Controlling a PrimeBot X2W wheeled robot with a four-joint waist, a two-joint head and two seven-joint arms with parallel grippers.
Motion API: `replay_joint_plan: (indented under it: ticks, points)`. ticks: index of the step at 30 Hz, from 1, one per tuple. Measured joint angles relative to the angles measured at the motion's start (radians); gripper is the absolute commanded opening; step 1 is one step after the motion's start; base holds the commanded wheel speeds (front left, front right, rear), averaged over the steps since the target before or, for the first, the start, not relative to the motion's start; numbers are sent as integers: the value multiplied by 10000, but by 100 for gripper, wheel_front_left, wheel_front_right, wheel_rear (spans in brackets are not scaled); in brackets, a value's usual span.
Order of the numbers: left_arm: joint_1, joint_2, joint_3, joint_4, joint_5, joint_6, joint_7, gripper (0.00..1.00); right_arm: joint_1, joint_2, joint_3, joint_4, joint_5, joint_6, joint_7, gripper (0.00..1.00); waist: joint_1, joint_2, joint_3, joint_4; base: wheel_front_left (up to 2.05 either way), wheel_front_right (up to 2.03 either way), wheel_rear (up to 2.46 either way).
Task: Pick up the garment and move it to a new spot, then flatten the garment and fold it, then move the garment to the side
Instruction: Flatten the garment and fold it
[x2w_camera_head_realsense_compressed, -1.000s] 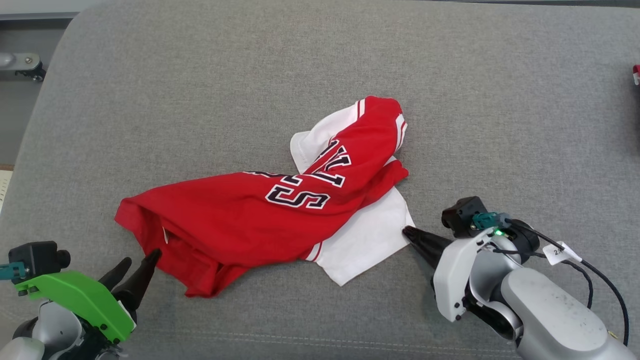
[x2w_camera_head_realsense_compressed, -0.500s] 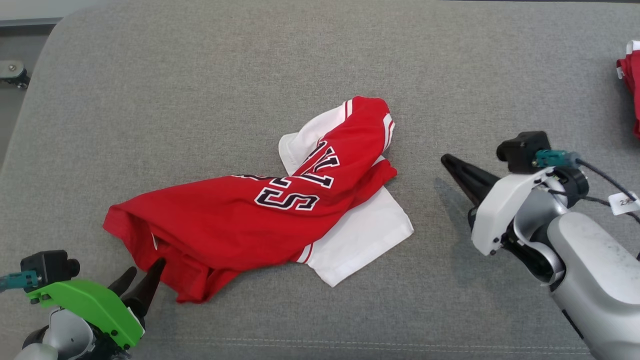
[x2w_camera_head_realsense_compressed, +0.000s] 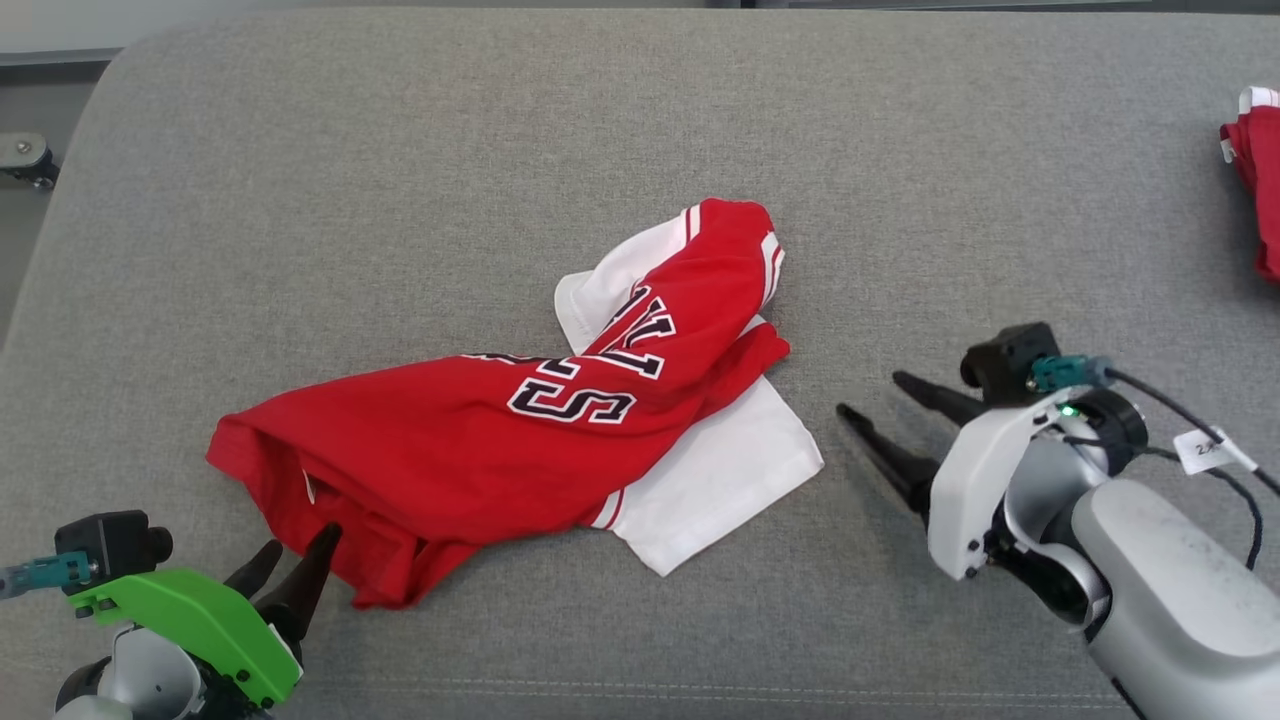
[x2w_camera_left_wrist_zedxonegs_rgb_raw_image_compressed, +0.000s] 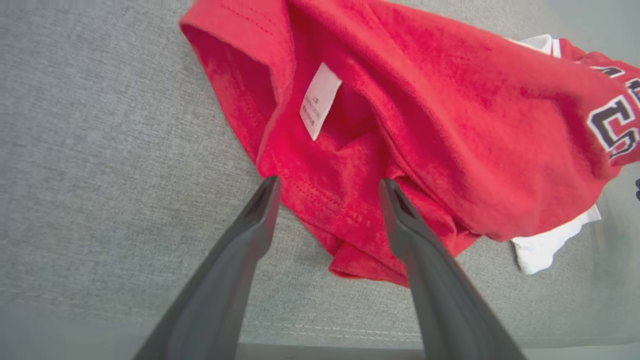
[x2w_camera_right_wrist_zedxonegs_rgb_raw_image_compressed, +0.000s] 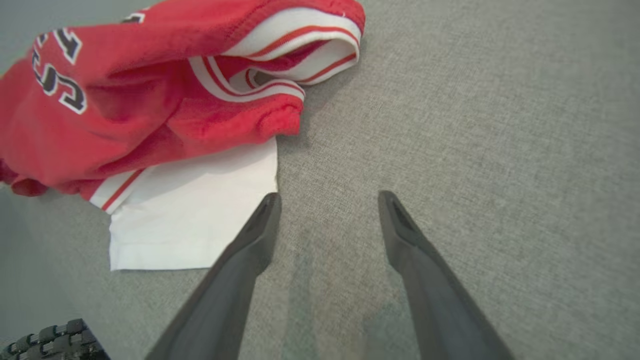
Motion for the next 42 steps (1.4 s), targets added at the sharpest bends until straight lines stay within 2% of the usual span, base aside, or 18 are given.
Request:
replay_joint_plan:
  ticks: [6,18,24,28,34,42]
  points:
    - [-3,-17,15,-224,211,0,-12,100,545,314,537,58,123,77,224,100,0,0,-76,68,0,0,0]
    - [-42,-90,-31,-523,470,0,0,100,627,644,669,345,184,63,405,100,0,0,-33,519,0,0,0]
    - [-40,-127,84,138,708,2,31,100,450,660,679,439,148,-25,520,100,0,0,65,714,0,0,0]
    - [-41,-142,320,372,696,2,33,100,208,782,767,453,102,-13,608,100,0,0,133,666,0,0,0]
    - [-319,-435,138,502,696,2,151,100,75,823,771,489,98,-12,608,100,0,0,264,514,0,0,0]
    - [-585,-497,159,938,698,2,240,100,-59,857,754,504,86,-12,604,100,0,0,429,333,0,0,0]
